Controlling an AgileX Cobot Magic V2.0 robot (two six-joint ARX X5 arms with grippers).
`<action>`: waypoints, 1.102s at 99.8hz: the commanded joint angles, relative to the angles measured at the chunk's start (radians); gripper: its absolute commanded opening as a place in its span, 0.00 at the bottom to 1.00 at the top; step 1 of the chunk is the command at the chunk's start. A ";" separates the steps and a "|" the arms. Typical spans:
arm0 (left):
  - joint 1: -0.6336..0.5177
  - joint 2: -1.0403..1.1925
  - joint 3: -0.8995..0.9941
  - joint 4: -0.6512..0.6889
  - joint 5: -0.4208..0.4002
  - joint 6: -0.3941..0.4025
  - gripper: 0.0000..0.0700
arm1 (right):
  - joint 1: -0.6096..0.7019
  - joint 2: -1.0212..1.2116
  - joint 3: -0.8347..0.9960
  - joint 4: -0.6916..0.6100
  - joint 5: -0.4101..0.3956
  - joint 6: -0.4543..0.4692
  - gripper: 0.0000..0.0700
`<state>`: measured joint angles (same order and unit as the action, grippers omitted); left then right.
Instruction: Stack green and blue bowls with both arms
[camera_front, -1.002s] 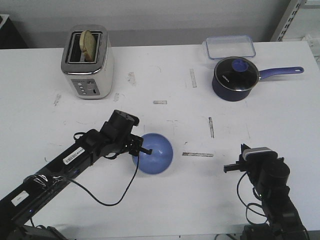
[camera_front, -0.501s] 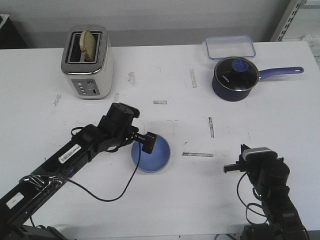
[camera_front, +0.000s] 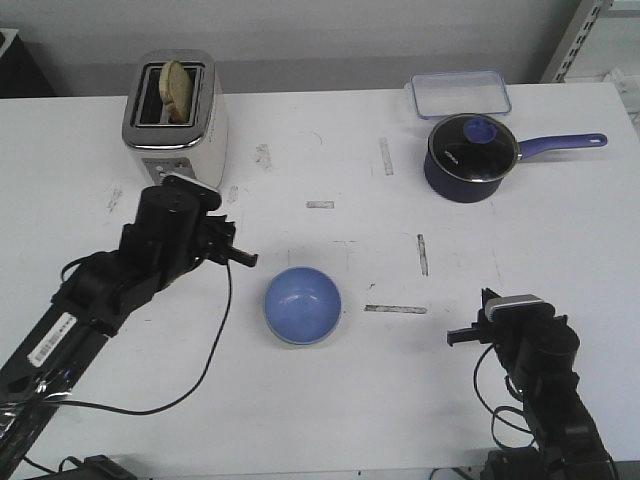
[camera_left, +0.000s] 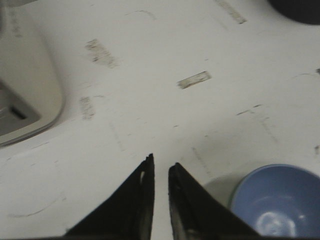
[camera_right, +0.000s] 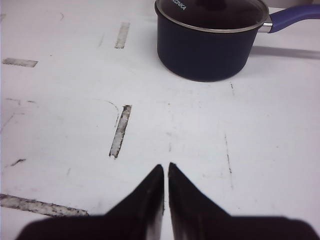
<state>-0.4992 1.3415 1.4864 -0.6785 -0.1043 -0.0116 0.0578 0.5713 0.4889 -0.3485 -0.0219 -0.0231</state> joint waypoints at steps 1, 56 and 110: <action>0.042 -0.018 0.018 -0.033 -0.012 0.031 0.00 | 0.000 0.006 -0.001 0.011 0.003 -0.008 0.00; 0.372 -0.708 -0.773 0.368 -0.012 0.027 0.00 | 0.000 0.006 -0.001 0.012 0.003 -0.007 0.00; 0.393 -1.123 -0.966 0.381 -0.098 0.026 0.00 | 0.000 0.005 -0.001 0.021 0.004 -0.008 0.00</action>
<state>-0.1062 0.2306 0.5201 -0.3077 -0.2028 0.0097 0.0578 0.5713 0.4889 -0.3439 -0.0216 -0.0231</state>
